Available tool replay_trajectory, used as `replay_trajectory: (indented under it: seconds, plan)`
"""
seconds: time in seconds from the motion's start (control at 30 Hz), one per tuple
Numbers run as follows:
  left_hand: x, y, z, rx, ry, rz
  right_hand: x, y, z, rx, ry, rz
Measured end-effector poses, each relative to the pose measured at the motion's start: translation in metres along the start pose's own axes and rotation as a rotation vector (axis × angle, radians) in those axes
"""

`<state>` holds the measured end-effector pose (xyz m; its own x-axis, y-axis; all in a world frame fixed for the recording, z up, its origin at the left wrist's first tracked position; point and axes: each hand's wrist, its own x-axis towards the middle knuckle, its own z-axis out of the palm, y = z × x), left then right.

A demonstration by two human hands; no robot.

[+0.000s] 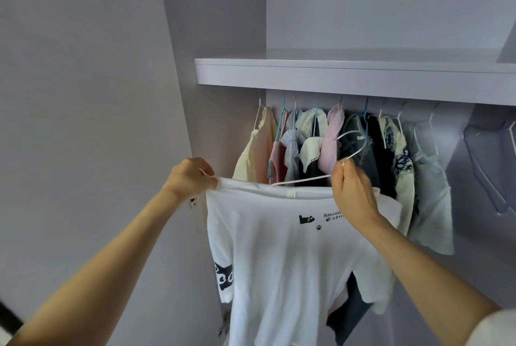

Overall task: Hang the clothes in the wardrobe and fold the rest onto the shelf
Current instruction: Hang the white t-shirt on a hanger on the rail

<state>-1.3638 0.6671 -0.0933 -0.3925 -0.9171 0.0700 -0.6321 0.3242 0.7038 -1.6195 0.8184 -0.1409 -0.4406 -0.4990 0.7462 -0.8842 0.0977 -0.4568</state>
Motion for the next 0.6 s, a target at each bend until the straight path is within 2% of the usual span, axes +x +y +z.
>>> replay_trajectory:
  seconds: [0.1,0.27,0.37,0.47,0.6]
  plan:
    - [-0.007,0.011,0.006,0.055,0.028,0.056,-0.005,-0.012,0.004,-0.071,-0.024,-0.119]
    - [-0.019,0.025,0.024,0.095,-0.017,0.092,-0.007,-0.03,0.013,-0.019,-0.089,-0.223]
    - [-0.021,0.025,0.026,0.015,-0.089,0.036,-0.014,-0.03,0.018,-0.072,-0.225,-0.195]
    - [-0.022,0.022,0.023,-0.107,-0.261,0.015,-0.018,-0.024,0.018,-0.027,-0.242,-0.138]
    - [-0.017,0.003,0.022,-0.098,-0.177,0.144,-0.018,-0.017,0.016,0.09,-0.143,-0.047]
